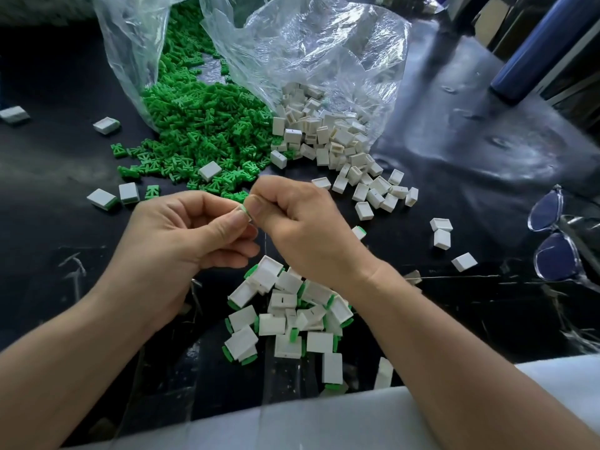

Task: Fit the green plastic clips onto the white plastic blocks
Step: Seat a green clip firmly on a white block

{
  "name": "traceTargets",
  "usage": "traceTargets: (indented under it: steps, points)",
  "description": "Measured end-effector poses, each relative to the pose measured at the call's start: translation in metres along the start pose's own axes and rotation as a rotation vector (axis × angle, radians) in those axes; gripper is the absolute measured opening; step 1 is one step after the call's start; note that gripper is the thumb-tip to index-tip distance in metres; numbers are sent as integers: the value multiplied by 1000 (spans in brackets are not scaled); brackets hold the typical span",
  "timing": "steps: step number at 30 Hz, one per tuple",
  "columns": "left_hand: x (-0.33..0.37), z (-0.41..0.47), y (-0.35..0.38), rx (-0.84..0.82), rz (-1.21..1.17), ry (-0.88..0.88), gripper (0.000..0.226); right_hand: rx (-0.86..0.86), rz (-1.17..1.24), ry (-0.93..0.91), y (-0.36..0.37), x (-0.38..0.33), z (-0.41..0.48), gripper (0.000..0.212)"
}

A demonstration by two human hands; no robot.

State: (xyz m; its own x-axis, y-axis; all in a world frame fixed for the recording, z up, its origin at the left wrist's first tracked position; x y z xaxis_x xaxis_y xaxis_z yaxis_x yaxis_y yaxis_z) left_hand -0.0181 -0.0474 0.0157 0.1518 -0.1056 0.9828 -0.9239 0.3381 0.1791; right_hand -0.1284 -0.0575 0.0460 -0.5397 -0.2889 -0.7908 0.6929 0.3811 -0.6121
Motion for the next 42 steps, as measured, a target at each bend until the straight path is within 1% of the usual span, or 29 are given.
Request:
traceTargets:
  steps: [2,3,7,9,11,12,14,16,17,21,24,27,29,32,37,42]
  points:
    - [1,2,1,-20,7,3,19,-34,37,19,-3,3,0,36]
    - [1,2,2,-31,9,11,19,-44,100,29,-5,5,0,36]
    - [4,3,3,-35,6,76,22,-71,472,131,-10,18,-1,47]
    - [7,3,1,-42,16,106,32,-172,601,191,1,20,-1,51]
    - [7,3,1,-68,-6,111,44,-317,739,199,17,14,-1,55]
    - [7,3,2,-82,-15,115,44,-377,809,197,24,10,-2,56]
    - [8,3,3,-92,-8,126,32,-431,898,193,30,4,-3,58]
    - [8,4,4,-89,-23,132,21,-429,913,198,30,4,-3,58]
    - [9,4,5,-92,-29,135,19,-423,906,203,30,4,-3,57]
    - [11,2,7,-135,12,184,21,-419,873,215,31,4,-5,51]
    - [10,2,6,-179,80,210,19,-422,862,228,33,5,-6,45]
    - [10,2,10,-249,174,218,27,-403,867,239,34,6,-7,39]
    - [9,3,9,-261,190,219,33,-394,862,246,33,7,-7,36]
    - [8,5,8,-261,201,220,37,-379,848,249,33,8,-8,38]
    - [5,5,5,-246,199,212,38,-349,822,253,35,7,-7,37]
    - [4,5,5,-232,199,215,38,-333,830,262,35,8,-8,41]
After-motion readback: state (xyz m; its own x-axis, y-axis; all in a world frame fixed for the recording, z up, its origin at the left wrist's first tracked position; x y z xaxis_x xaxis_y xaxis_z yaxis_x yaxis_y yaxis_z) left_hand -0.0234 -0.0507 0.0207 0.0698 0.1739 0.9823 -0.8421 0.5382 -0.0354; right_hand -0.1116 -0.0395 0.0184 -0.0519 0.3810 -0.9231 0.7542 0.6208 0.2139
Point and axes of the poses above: each hand's wrist, its own z-axis towards the middle knuckle, its own y-axis out of the palm, x = y × z, the point moved 7 cm from there along z, towards the middle knuckle, and after that the axes turned 15 degrees about -x, right-handed, at the moved point
